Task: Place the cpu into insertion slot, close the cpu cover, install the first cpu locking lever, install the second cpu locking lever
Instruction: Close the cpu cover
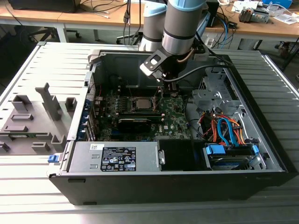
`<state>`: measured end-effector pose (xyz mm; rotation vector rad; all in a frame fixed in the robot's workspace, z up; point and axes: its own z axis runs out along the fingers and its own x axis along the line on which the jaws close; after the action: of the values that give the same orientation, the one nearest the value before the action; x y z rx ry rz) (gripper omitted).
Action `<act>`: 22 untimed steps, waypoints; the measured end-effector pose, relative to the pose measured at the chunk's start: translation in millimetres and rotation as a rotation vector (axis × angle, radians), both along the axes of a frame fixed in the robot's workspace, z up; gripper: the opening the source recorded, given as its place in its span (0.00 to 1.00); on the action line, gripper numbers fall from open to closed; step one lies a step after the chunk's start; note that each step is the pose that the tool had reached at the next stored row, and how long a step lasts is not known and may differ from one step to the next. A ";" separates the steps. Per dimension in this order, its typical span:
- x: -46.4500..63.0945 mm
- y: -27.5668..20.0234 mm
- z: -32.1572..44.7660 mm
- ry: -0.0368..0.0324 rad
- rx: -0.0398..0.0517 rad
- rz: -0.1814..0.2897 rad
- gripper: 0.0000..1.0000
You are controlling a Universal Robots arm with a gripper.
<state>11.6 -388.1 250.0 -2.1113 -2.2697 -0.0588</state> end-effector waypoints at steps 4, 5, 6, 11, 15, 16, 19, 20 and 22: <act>-0.8 0.0 0.0 0.0000 0.0000 0.000 0.11; -1.2 0.0 0.0 0.0000 0.0000 0.000 0.11; -1.4 0.0 0.0 0.0000 0.0000 0.000 0.11; -2.3 0.0 0.0 0.0000 0.0000 0.000 0.11; -3.1 0.0 0.0 0.0000 0.0000 0.000 0.11; -3.4 0.0 0.0 -0.0001 0.0000 0.000 0.11; -4.3 0.0 0.0 0.0000 0.0000 0.000 0.11; -4.5 0.0 -0.1 0.0000 0.0000 0.000 0.11; -5.2 0.0 0.0 0.0000 -0.0001 0.000 0.11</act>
<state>6.4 -388.1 250.0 -2.1113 -2.2697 -0.0588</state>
